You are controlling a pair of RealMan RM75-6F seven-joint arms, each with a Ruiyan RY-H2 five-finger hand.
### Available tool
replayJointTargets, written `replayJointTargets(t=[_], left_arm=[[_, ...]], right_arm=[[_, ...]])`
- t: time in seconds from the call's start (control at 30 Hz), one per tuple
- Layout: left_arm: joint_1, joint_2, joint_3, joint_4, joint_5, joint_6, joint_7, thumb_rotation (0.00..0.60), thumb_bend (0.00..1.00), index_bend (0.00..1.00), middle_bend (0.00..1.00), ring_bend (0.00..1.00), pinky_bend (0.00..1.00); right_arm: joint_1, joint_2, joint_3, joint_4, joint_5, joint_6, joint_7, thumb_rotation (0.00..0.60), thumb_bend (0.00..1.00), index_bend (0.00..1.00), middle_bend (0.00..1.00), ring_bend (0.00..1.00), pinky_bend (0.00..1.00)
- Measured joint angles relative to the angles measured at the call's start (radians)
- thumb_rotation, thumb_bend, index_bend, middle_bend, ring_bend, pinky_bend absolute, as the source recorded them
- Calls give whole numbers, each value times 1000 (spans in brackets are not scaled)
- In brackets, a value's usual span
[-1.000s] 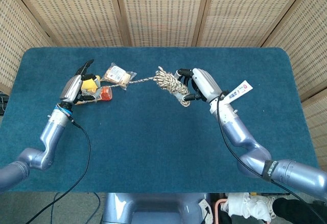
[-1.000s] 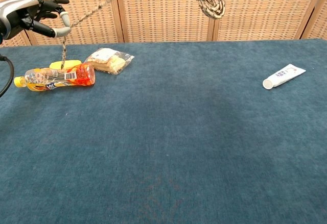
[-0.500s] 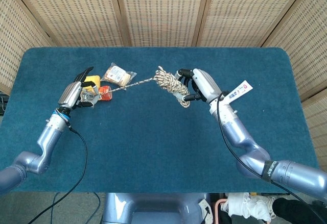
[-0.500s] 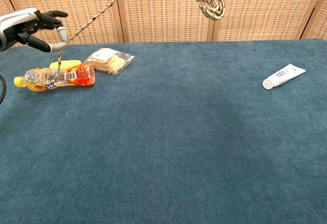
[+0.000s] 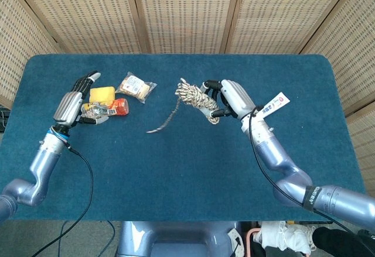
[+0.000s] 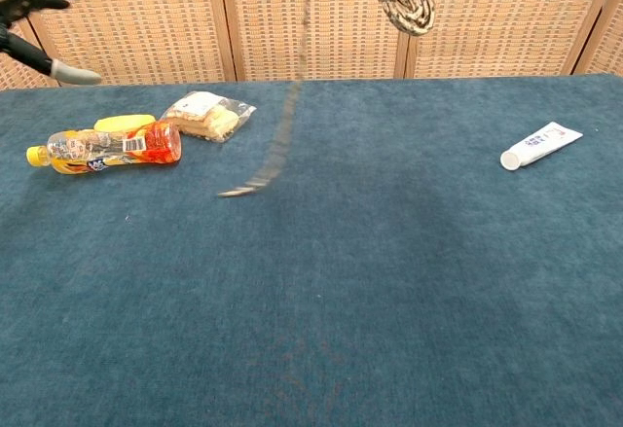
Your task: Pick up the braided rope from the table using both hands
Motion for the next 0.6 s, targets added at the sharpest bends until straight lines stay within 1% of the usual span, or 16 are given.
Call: replayJointTargets(t=[0.03, 0.1, 0.2, 0.3, 0.4, 0.43, 0.53, 0.6], left_arm=[[21, 25, -3, -40, -12, 20, 47, 600, 0, 0, 0, 0, 0], [42, 48, -8, -78, -29, 42, 99, 600, 0, 0, 0, 0, 0], [90, 92, -16, -145, -77, 84, 214, 600, 0, 0, 0, 0, 0], [140, 148, -17, -244, -135, 122, 348, 600, 0, 0, 0, 0, 0], [195, 208, -8, -363, -198, 172, 508, 600, 0, 0, 0, 0, 0], [221, 232, -3, -422, -224, 197, 578, 600, 0, 0, 0, 0, 0], [281, 291, 11, -575, -287, 258, 731, 600, 0, 0, 0, 0, 0], [320, 324, 20, -652, -320, 290, 788, 600, 0, 0, 0, 0, 0]], right_arm=[[-1, 1, -5, 0, -8, 3, -8, 600, 964, 662, 801, 645, 852], [-3, 4, -12, 0, -19, 7, -18, 600, 964, 662, 801, 645, 852], [-6, 7, -20, 0, -31, 12, -31, 600, 964, 662, 801, 645, 852], [-9, 11, -27, 0, -46, 18, -45, 600, 964, 662, 801, 645, 852], [-11, 16, -35, -1, -67, 26, -60, 600, 964, 662, 801, 645, 852], [-13, 19, -39, -1, -81, 30, -69, 600, 964, 662, 801, 645, 852], [-17, 26, -53, -4, -116, 41, -90, 600, 964, 662, 801, 645, 852], [-20, 33, -61, -8, -135, 46, -101, 600, 964, 662, 801, 645, 852]])
